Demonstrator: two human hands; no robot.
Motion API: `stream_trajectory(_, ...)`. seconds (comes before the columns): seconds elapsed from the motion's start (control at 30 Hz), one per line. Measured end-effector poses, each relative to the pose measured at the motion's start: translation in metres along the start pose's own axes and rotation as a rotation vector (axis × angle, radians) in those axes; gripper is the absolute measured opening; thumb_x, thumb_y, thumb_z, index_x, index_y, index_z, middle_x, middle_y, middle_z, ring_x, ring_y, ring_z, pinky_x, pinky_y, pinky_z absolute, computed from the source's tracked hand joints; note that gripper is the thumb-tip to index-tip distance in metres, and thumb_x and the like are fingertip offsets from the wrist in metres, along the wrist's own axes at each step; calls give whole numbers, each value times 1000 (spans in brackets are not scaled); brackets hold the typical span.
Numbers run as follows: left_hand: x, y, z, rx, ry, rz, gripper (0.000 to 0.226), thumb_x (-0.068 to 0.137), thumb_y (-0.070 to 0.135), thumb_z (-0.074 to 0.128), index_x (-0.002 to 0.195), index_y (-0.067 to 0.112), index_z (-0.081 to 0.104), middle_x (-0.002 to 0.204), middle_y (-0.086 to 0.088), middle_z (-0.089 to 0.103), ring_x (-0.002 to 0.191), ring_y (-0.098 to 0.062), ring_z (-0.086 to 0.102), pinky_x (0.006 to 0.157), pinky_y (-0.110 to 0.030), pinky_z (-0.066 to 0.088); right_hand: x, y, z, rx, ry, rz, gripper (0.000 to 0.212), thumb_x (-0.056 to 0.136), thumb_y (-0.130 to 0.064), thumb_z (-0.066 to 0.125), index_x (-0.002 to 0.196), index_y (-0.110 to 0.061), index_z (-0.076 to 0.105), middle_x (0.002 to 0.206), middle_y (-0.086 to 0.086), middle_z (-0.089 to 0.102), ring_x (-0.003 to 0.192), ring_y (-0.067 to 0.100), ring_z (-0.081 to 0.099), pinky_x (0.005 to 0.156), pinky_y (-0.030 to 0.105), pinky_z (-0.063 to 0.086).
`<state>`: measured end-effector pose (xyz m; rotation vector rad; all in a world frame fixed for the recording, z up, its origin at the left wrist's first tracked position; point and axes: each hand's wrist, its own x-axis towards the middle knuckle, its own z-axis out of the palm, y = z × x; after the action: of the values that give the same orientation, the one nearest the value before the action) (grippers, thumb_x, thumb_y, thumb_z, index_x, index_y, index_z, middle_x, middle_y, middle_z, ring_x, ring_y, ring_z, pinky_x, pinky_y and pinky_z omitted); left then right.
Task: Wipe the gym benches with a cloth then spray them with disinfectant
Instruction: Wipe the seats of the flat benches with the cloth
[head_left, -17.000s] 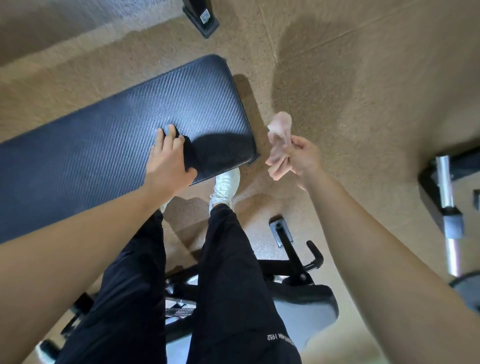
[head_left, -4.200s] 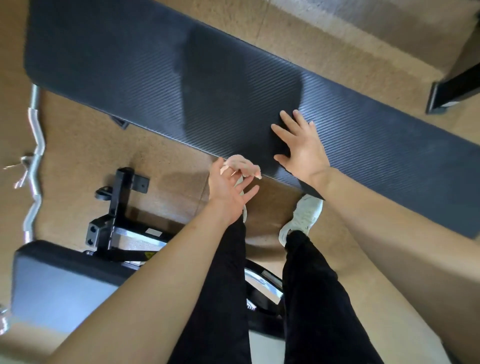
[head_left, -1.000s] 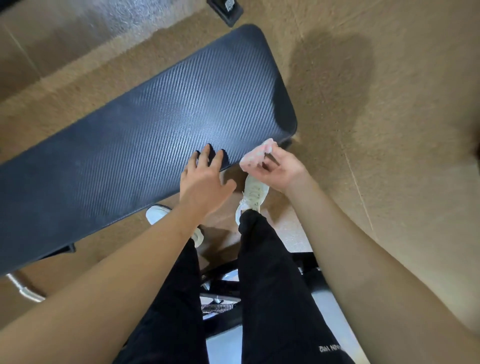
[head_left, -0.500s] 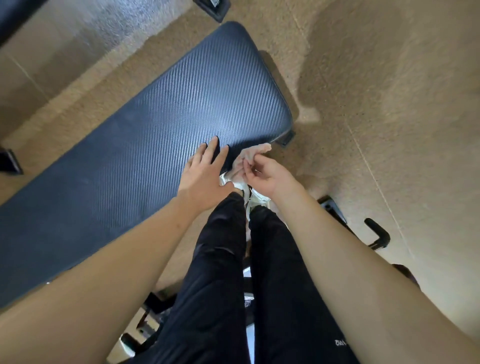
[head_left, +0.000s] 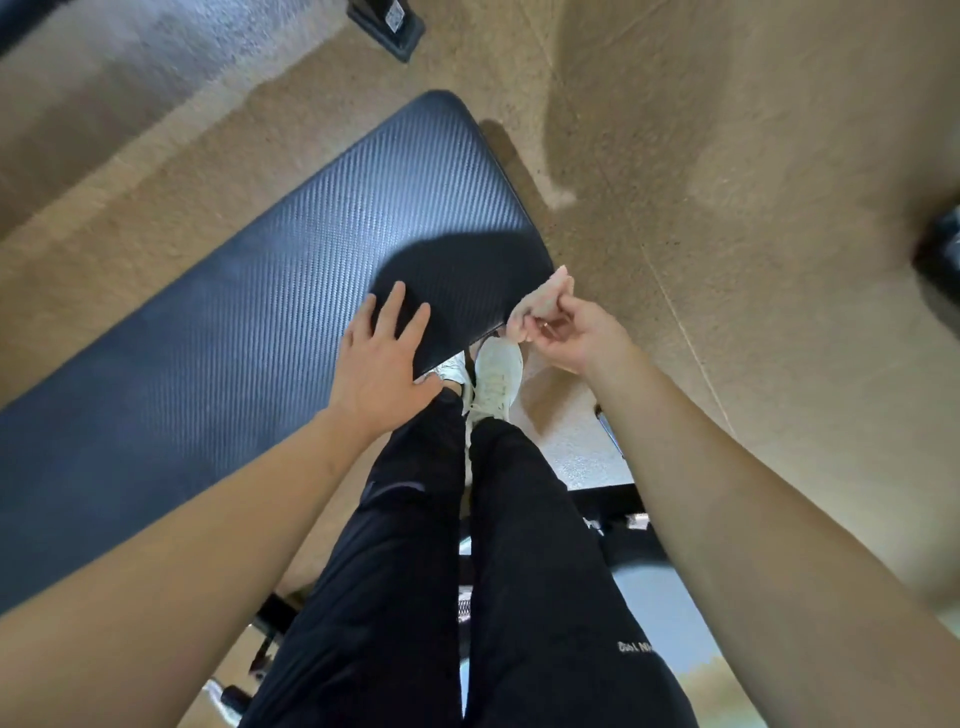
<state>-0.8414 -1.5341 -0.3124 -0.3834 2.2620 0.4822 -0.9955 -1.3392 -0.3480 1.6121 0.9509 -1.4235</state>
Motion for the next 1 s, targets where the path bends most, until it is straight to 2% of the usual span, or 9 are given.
stream_trajectory(0.1, 13, 1, -11, 6, 26, -17, 90, 91, 54, 61, 164, 27, 15, 172, -12, -5, 156, -45, -2, 123, -63, 15, 6, -15, -1, -84, 31, -54, 35, 96, -20, 68, 128, -7, 60, 132, 16, 58, 124, 32, 56, 81, 42, 61)
stream_trajectory(0.2, 28, 2, -22, 1, 34, -67, 96, 88, 58, 59, 163, 31, 6, 171, -13, -12, 154, -50, -6, 122, -67, 11, 9, -28, 6, -298, 103, -157, 46, 89, -18, 77, 130, -7, 61, 130, 14, 61, 114, 29, 61, 63, 40, 62)
stream_trajectory(0.4, 42, 3, -31, -120, -28, -110, 98, 86, 60, 60, 163, 35, 5, 171, -8, -15, 153, -51, -11, 118, -67, 28, -10, -56, 48, -849, 134, -315, 7, 90, -11, 74, 92, -8, 68, 104, 10, 69, 91, 20, 67, 60, 37, 60)
stream_trajectory(0.53, 42, 0, -35, -157, -51, -106, 96, 85, 62, 61, 163, 37, 10, 172, -6, -12, 153, -51, -10, 121, -64, 24, -16, -67, 82, -1056, 122, -353, 17, 89, -13, 76, 102, -3, 71, 106, 13, 73, 89, 22, 71, 76, 45, 64)
stream_trajectory(0.63, 44, -4, -40, -198, -64, -111, 93, 85, 61, 62, 162, 40, 14, 172, -3, -9, 154, -48, -8, 117, -64, 32, -26, -68, 109, -1101, 124, -398, 19, 91, -13, 74, 106, -3, 71, 102, 11, 73, 88, 20, 72, 70, 40, 65)
stream_trajectory(0.7, 44, -6, -42, -229, -73, -115, 91, 85, 60, 63, 161, 41, 17, 172, 0, -7, 154, -45, -7, 114, -64, 36, -32, -67, 124, -1069, 100, -408, 14, 93, -13, 73, 102, -3, 70, 85, 6, 75, 69, 13, 72, 55, 30, 61)
stream_trajectory(0.77, 44, -7, -44, -252, -74, -126, 88, 86, 59, 63, 161, 43, 19, 171, 2, -6, 154, -43, -6, 113, -61, 38, -37, -65, 139, -1027, 59, -418, 16, 92, -13, 74, 102, -3, 70, 79, 6, 72, 51, 9, 68, 47, 24, 54)
stream_trajectory(0.87, 44, -4, -48, -267, -76, -152, 85, 87, 60, 62, 160, 44, 21, 171, 3, -5, 155, -41, -5, 113, -59, 36, -40, -61, 159, -962, 12, -445, 32, 89, -9, 76, 117, 4, 66, 79, 8, 69, 52, 10, 67, 51, 26, 58)
stream_trajectory(1.0, 43, 2, -50, -285, -71, -182, 81, 88, 59, 60, 159, 43, 25, 171, 3, -1, 155, -40, -4, 115, -58, 33, -52, -59, 174, -981, -173, -436, 19, 95, -1, 63, 114, 0, 65, 68, -1, 66, 58, 9, 59, 55, 18, 50)
